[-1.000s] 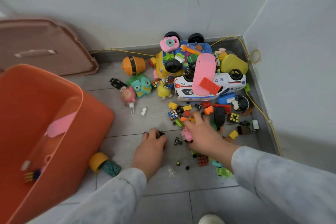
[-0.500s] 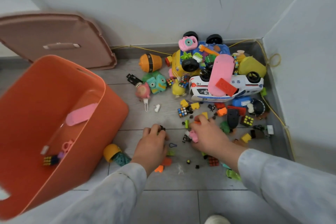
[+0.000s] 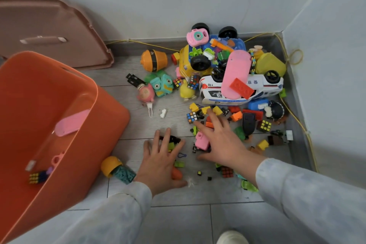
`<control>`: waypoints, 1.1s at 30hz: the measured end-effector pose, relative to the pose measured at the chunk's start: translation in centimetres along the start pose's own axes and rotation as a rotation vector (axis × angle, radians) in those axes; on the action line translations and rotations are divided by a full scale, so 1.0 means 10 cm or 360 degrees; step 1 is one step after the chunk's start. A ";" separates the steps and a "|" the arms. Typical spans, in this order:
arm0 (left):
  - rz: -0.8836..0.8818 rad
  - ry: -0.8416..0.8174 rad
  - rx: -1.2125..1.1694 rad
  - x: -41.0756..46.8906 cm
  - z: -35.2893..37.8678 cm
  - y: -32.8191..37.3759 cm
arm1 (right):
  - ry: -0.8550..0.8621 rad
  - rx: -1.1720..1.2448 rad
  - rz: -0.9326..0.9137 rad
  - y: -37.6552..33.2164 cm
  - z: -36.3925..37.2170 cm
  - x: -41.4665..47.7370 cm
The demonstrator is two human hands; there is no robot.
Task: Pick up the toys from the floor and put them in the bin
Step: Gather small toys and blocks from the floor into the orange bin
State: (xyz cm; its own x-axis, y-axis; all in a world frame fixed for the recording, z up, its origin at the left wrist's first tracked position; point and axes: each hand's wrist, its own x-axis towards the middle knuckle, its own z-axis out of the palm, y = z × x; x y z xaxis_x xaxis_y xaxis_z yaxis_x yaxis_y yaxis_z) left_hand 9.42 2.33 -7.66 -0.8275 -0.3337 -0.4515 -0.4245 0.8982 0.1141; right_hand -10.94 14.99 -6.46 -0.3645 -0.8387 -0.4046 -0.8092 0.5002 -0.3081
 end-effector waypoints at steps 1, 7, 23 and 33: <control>-0.0008 0.0006 0.0023 0.01 0.03 -0.02 | -0.0022 -0.0022 -0.0034 -0.02 0.01 0.01; -0.0017 0.0274 0.0036 0.11 0.05 -0.07 | -0.0193 -0.0184 -0.0205 -0.19 0.03 0.09; -0.0194 0.0250 -0.0426 0.02 -0.14 0.00 | -0.0129 0.0231 0.0094 -0.20 -0.11 -0.12; -0.0219 0.0749 -0.0719 -0.07 -1.01 -0.06 | 0.0303 0.0525 0.0016 -0.49 -0.66 -0.10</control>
State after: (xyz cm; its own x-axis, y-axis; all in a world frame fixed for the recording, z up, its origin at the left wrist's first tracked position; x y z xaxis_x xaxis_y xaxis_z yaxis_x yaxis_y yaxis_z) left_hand 6.52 -0.88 1.48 -0.7835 -0.6180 -0.0655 -0.5650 0.6645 0.4891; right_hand -9.61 11.97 1.18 -0.4757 -0.8430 -0.2510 -0.6247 0.5247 -0.5782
